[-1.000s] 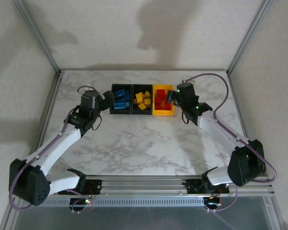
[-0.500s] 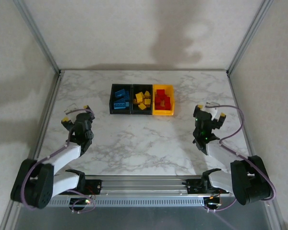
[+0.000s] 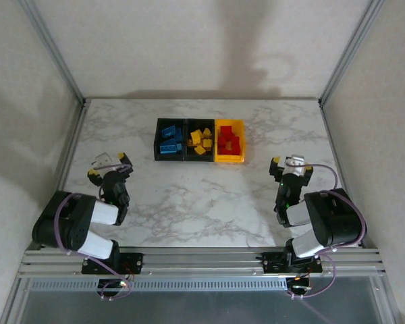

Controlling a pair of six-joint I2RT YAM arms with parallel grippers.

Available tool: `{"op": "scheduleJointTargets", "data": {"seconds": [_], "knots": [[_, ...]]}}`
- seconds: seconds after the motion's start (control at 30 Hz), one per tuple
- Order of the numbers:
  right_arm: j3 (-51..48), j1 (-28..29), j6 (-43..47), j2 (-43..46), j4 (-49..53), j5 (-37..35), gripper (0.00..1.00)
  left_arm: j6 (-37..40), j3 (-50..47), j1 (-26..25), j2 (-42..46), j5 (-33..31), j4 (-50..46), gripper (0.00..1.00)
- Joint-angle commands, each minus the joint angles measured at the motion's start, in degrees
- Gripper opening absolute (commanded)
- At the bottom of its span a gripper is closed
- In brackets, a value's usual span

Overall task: Sort the legos into containers by color
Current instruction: Reset both arms

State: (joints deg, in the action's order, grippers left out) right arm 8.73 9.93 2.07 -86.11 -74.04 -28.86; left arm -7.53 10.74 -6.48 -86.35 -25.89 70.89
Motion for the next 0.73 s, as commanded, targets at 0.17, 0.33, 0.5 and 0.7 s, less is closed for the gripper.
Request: {"op": "scheduleJointTargets", "data": {"seconds": [0.17,0.33,0.5,0.7], "knots": [[1.69,-4.45,-3.73,-3.02,-4.79,8.17,0.99,2.24,1.06,0.15,-2.10,5.24,5.75,0.99],[1.73,-4.66,-3.91,-3.02,-4.88,8.56,0.99,2.31,0.95,0.15,-2.27,5.12,6.24,0.99],[3.08,-6.64,-5.06,-2.54,-1.17,12.89,0.99,2.34,1.03,0.15,-2.20,5.05,5.93,1.00],[3.00,-7.26,-5.23,-2.49,-1.42,14.06,0.99,2.34,1.17,0.11,-2.15,5.10,5.76,0.99]]}}
